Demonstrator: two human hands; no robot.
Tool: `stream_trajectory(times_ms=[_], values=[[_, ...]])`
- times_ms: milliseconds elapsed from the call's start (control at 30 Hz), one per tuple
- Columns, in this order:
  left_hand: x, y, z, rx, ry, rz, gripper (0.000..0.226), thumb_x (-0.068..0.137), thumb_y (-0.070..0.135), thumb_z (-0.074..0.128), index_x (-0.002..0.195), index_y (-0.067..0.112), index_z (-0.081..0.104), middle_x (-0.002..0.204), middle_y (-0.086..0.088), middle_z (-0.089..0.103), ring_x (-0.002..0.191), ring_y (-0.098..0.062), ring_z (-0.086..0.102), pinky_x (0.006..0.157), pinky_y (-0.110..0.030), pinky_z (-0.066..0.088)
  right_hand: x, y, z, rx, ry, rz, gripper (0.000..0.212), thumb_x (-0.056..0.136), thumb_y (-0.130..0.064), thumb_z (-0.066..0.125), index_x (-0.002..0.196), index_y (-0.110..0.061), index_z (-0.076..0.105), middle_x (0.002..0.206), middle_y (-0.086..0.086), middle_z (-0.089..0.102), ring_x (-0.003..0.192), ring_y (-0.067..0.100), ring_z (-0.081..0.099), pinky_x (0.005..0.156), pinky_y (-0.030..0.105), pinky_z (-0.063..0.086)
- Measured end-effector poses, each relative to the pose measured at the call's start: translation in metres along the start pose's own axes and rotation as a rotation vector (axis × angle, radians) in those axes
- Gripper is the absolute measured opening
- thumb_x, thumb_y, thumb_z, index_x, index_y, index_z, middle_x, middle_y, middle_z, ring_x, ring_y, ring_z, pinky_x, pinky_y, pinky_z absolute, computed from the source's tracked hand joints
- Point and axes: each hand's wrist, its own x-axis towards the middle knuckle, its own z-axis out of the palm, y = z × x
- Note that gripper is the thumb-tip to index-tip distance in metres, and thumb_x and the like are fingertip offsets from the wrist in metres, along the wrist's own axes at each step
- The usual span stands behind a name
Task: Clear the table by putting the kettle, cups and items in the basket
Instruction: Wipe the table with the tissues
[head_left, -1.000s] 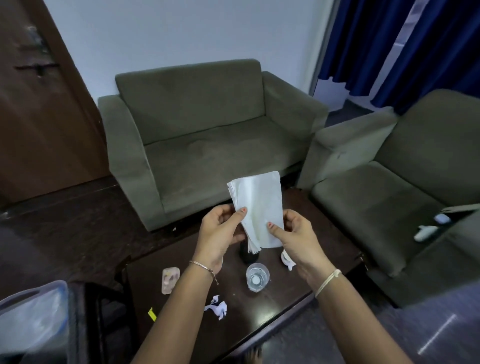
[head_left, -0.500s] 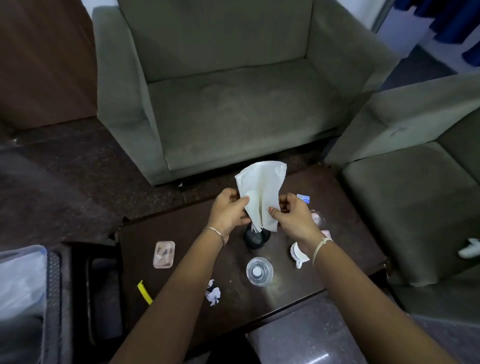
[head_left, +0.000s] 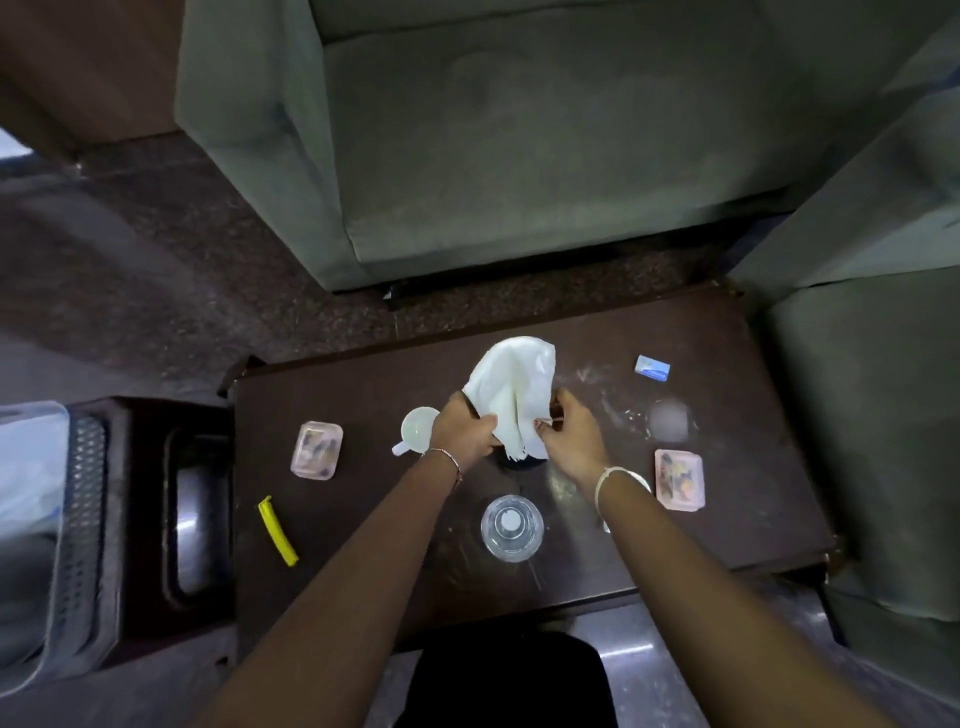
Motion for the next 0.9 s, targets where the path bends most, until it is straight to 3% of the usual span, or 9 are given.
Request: stream_trajectory(times_ms=[233, 300, 367, 433, 600, 667, 733, 833, 900], values=[[0.022, -0.024, 0.028, 0.116, 0.134, 0.001, 0.041, 0.082, 0.015, 0.056, 0.122, 0.011, 0.051, 0.107, -0.014, 0.068, 0.096, -0.033, 0.066, 0.087, -0.044, 0.055, 0.030, 0.027, 0.003, -0.186, 0.006, -0.079, 0.014, 0.078, -0.011, 0.065, 0.088, -0.019, 0.063, 0.088, 0.000, 0.072, 0.081, 0.025, 0.065, 0.069, 0.032, 0.050], [0.023, -0.028, 0.033, 0.178, 0.174, 0.026, 0.036, 0.083, 0.014, 0.056, 0.119, 0.008, 0.052, 0.102, -0.011, 0.067, 0.094, -0.031, 0.064, 0.082, -0.035, 0.052, 0.033, 0.035, 0.006, -0.205, -0.015, -0.100, 0.012, 0.076, -0.012, 0.065, 0.080, -0.023, 0.061, 0.080, -0.001, 0.070, 0.074, 0.026, 0.063, 0.062, 0.029, 0.043], [0.026, -0.032, 0.036, 0.224, 0.179, 0.037, 0.044, 0.084, 0.013, 0.055, 0.127, 0.004, 0.048, 0.108, -0.013, 0.066, 0.103, -0.034, 0.061, 0.087, -0.035, 0.049, 0.032, 0.043, 0.010, -0.230, -0.026, -0.114, 0.015, 0.076, -0.014, 0.062, 0.074, -0.026, 0.055, 0.073, 0.000, 0.067, 0.069, 0.029, 0.060, 0.059, 0.027, 0.037], [0.026, -0.035, 0.038, 0.242, 0.184, 0.038, 0.051, 0.085, 0.011, 0.054, 0.134, 0.003, 0.044, 0.117, -0.016, 0.065, 0.111, -0.035, 0.059, 0.096, -0.038, 0.048, 0.032, 0.050, 0.014, -0.245, -0.030, -0.144, 0.009, 0.077, -0.015, 0.057, 0.077, -0.024, 0.058, 0.078, 0.006, 0.071, 0.073, 0.035, 0.061, 0.060, 0.029, 0.038], [0.022, -0.038, 0.036, 0.283, 0.194, 0.069, 0.045, 0.080, 0.014, 0.057, 0.124, 0.008, 0.051, 0.100, -0.014, 0.068, 0.096, -0.032, 0.062, 0.077, -0.029, 0.045, 0.031, 0.061, 0.016, -0.372, -0.028, -0.192, 0.014, 0.076, -0.011, 0.057, 0.088, -0.013, 0.065, 0.085, 0.017, 0.071, 0.083, 0.044, 0.064, 0.061, 0.032, 0.040], [0.021, -0.037, 0.036, 0.290, 0.241, 0.094, 0.034, 0.077, 0.024, 0.060, 0.107, 0.009, 0.054, 0.096, -0.012, 0.065, 0.090, -0.031, 0.060, 0.076, -0.033, 0.045, 0.030, 0.062, 0.015, -0.349, -0.025, -0.190, 0.015, 0.075, -0.018, 0.063, 0.089, -0.019, 0.062, 0.086, 0.009, 0.070, 0.082, 0.037, 0.065, 0.060, 0.030, 0.040], [0.022, -0.036, 0.035, 0.285, 0.329, 0.155, 0.024, 0.079, 0.030, 0.061, 0.090, 0.012, 0.051, 0.092, -0.011, 0.061, 0.084, -0.029, 0.055, 0.074, -0.034, 0.043, 0.026, 0.060, 0.013, -0.302, -0.012, -0.175, 0.029, 0.070, -0.037, 0.068, 0.091, -0.028, 0.051, 0.087, -0.005, 0.066, 0.077, 0.023, 0.062, 0.057, 0.028, 0.038], [0.023, -0.037, 0.032, 0.284, 0.365, 0.318, 0.027, 0.087, 0.025, 0.059, 0.111, 0.013, 0.061, 0.106, -0.009, 0.064, 0.099, -0.026, 0.057, 0.088, -0.032, 0.044, 0.021, 0.060, 0.010, -0.213, 0.045, -0.193, 0.044, 0.064, -0.054, 0.069, 0.095, -0.039, 0.041, 0.088, -0.015, 0.060, 0.075, 0.008, 0.057, 0.054, 0.024, 0.039], [0.024, -0.037, 0.029, 0.325, 0.328, 0.390, 0.033, 0.091, 0.021, 0.053, 0.123, 0.019, 0.061, 0.118, -0.006, 0.065, 0.109, -0.022, 0.058, 0.096, -0.026, 0.041, 0.017, 0.062, 0.009, -0.156, 0.075, -0.252, 0.045, 0.072, -0.055, 0.065, 0.108, -0.039, 0.044, 0.090, -0.017, 0.062, 0.078, 0.006, 0.059, 0.060, 0.025, 0.045]])
